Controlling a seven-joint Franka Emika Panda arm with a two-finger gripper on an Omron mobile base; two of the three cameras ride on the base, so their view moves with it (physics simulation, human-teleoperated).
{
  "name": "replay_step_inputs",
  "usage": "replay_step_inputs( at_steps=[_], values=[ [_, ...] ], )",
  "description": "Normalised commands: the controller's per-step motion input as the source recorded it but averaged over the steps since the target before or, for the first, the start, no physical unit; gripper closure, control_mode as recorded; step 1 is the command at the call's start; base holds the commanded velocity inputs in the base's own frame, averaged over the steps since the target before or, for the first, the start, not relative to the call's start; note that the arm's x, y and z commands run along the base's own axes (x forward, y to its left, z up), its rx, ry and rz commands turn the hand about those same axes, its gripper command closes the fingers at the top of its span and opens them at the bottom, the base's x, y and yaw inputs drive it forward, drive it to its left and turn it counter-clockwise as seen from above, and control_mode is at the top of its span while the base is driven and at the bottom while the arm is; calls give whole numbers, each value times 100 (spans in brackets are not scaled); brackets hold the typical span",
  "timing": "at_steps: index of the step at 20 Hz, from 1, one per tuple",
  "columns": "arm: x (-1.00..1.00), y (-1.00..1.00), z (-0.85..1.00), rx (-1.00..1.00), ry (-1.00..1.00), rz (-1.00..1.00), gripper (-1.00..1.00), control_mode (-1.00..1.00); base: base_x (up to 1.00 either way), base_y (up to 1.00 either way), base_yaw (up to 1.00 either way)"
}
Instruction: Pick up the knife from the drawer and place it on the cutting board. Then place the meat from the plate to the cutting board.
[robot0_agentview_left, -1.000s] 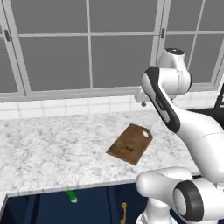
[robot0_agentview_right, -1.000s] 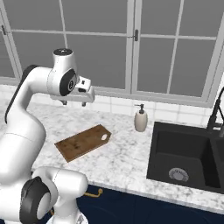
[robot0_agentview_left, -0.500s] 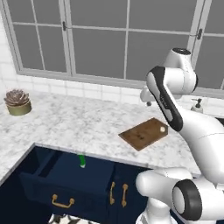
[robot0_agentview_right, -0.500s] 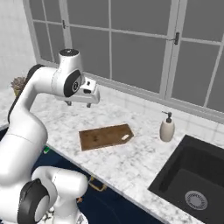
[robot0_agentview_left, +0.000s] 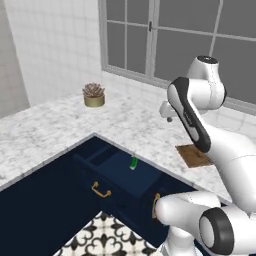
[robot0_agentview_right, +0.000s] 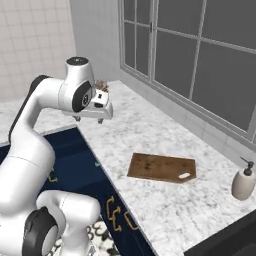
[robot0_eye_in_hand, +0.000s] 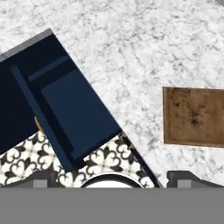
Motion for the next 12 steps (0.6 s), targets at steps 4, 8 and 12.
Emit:
replay_step_inputs(
  at_steps=[4, 8, 12],
  values=[
    [0, 0, 0, 0, 0, 0, -100, 100, 56, 0, 34],
    [0, 0, 0, 0, 0, 0, -100, 100, 34, 8, 16],
    [5, 0, -1, 0, 0, 2, -100, -100, 0, 0, 2]
  ],
)
